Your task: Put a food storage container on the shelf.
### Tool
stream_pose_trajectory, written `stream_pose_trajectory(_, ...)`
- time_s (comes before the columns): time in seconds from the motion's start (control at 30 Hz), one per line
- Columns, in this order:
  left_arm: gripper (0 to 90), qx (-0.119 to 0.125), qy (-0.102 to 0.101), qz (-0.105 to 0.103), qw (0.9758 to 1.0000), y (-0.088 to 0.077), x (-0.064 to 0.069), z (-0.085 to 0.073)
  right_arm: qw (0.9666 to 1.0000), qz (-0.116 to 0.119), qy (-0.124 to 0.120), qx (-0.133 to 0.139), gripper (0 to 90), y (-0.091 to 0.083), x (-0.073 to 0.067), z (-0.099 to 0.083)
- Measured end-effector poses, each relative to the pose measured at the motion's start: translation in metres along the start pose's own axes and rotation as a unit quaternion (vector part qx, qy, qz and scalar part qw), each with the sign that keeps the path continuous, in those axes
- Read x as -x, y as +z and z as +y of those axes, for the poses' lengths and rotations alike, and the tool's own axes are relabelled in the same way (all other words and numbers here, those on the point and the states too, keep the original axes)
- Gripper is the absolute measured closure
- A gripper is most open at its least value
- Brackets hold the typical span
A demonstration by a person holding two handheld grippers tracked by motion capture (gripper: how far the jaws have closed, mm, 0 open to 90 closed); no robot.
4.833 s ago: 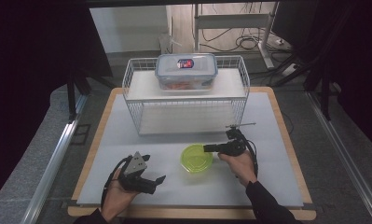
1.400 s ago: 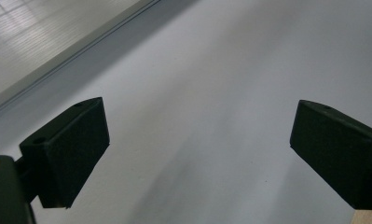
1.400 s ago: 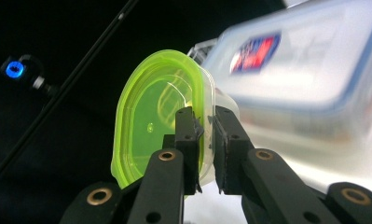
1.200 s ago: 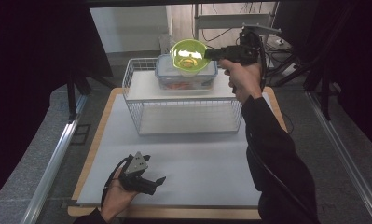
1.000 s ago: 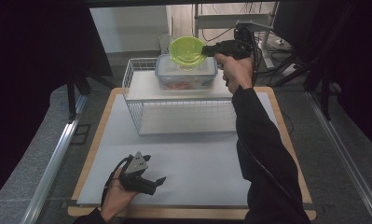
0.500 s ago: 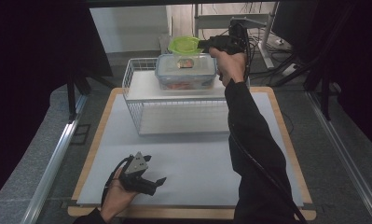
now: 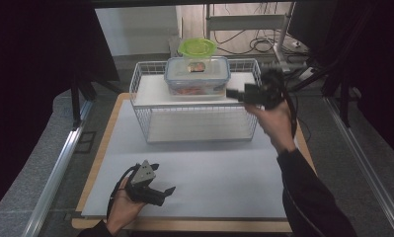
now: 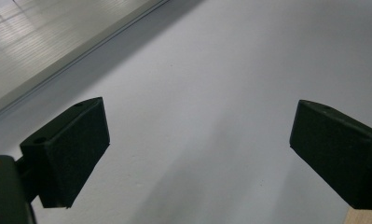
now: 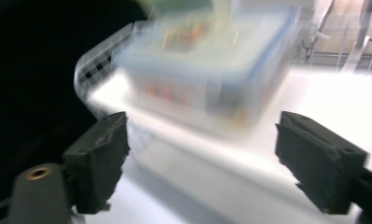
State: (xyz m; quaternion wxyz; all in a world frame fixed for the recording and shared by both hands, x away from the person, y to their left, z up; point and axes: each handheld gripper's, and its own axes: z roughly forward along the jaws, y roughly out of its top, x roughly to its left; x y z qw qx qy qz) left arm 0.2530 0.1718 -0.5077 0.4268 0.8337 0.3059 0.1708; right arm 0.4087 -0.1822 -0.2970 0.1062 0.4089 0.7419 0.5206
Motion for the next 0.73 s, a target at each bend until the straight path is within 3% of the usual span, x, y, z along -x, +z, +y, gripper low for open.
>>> stream_pose_trajectory(0.13,4.3,0.002,-0.001,0.000,1.0000,-0.001,-0.001,0.000,0.9994,0.004,-0.034,-0.009,11.1,-0.008,-0.003,-0.065)
stream_pose_trajectory(0.23,3.8,0.004,-0.003,0.001,1.0000,-0.001,-0.002,-0.001,0.9981,-0.001,-0.049,-0.036,8.6,-0.009,-0.003,-0.118)
stream_pose_trajectory(0.43,3.4,0.000,-0.002,0.009,1.0000,0.000,-0.003,-0.004,0.9944,-0.018,-0.085,-0.059,6.1,-0.012,0.002,-0.187)
stream_pose_trajectory(0.6,3.4,-0.006,-0.001,0.014,0.9999,0.002,-0.003,-0.005,0.9891,-0.039,-0.102,-0.099,4.9,-0.009,0.011,-0.226)
stream_pose_trajectory(0.73,3.3,-0.009,-0.001,0.017,0.9998,0.003,-0.003,-0.004,0.9879,-0.040,-0.107,-0.105,4.7,-0.006,0.011,-0.231)
